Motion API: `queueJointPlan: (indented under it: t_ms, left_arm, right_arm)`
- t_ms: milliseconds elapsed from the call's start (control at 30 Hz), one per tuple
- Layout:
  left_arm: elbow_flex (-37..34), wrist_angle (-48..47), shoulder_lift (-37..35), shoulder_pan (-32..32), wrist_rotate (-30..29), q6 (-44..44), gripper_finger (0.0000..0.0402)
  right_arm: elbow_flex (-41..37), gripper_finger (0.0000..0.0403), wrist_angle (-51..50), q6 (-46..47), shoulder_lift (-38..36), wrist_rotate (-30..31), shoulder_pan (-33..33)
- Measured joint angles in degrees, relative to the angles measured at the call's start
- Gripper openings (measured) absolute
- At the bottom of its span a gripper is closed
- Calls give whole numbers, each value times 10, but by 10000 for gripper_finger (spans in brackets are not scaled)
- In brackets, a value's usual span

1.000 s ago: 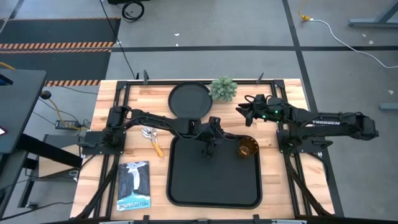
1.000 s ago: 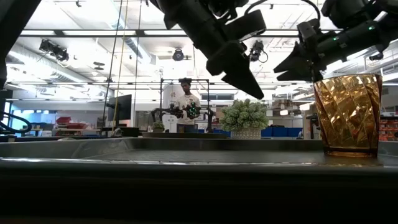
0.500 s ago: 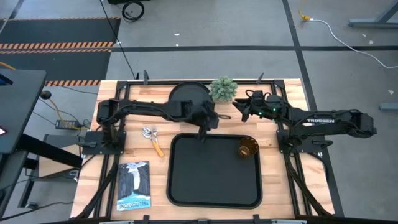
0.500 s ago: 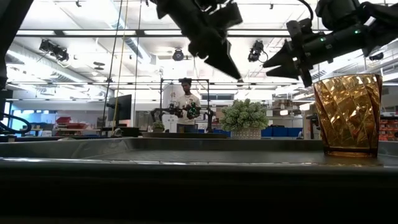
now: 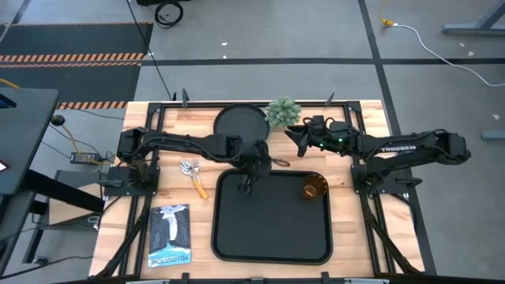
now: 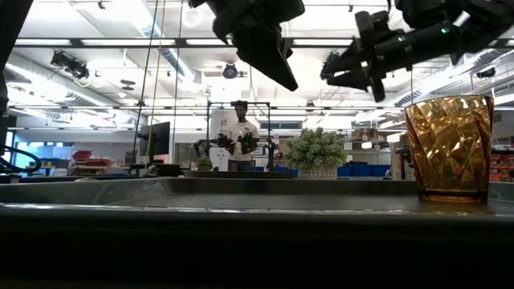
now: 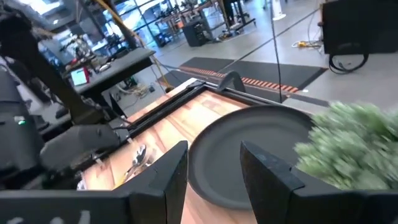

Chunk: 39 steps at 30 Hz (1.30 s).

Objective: Pick and place plate/cup/fork/spoon on tray
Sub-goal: Put the black plate on the black tray to the bottom right of the orange cup

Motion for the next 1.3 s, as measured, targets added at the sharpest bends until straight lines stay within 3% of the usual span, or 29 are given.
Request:
queueJointPlan:
  t_ms: [467,733,933,1300]
  left_arm:
    - [0,-99,-27,-74,-97,-60,22]
    - [-7,-156,-64,-92,-107,-72,22]
    - [-116,-127,-151,-90,-150,-119,22]
    - [-375,118,-350,-90,-200,-221,23]
  right_arm:
    - [117,153,-26,-46,124,-1,15]
    - [131,153,-30,-63,141,-32,16]
    - [131,153,-41,-63,141,-37,16]
    - [143,153,-34,-61,204,-37,17]
